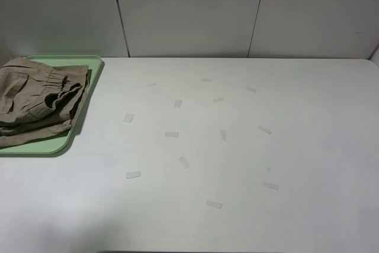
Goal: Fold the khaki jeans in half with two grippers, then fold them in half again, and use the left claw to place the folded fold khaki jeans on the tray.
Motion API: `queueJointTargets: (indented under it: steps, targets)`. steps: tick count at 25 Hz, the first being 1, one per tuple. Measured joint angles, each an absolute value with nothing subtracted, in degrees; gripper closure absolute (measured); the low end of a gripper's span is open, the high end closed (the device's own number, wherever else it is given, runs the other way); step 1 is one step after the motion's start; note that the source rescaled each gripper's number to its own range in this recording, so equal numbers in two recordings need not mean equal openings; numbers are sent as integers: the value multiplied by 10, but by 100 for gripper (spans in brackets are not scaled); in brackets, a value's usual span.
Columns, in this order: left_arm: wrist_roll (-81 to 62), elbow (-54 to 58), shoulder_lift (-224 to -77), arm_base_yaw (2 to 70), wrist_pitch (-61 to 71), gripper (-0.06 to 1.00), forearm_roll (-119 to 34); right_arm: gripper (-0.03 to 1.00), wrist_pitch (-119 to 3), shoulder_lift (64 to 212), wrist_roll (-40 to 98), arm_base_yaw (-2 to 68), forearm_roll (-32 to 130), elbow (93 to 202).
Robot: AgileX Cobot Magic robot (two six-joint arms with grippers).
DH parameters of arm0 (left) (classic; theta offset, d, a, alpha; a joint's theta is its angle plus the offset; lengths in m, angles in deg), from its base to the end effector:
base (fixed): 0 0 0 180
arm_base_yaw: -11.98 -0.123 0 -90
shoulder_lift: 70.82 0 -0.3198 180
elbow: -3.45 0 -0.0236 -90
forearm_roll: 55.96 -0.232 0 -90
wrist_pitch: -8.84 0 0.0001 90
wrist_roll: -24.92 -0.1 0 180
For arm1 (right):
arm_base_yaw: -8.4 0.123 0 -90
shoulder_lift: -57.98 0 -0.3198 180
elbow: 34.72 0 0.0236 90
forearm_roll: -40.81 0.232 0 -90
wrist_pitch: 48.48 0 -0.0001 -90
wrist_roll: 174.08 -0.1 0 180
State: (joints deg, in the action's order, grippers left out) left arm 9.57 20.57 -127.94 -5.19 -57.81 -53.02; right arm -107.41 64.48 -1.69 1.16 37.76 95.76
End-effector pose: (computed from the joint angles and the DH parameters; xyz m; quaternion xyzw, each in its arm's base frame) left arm 0.1029 0.0269 0.3998 -0.0167 0.9419 0.0691 0.3284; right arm -0.0482 0.0015 0.2663 0.1096 0.8357 -0.0249 0.5376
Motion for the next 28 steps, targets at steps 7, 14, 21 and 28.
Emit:
queueJointTargets:
  steps: [7,14,21,28]
  targets:
    - [70,259,-1081,-52,-579,-6,-497,-3,-1074,645,-17,12,378,958]
    - [56,300,-925,-44,-578,-6,-470,-3,-1074,645,-17,12,378,958]
    - [53,368,-860,33,-578,-6,-484,-3,-1074,645,-17,12,378,958]
    - [85,471,-820,102,-574,-6,-517,-3,-1074,645,-17,12,378,958]
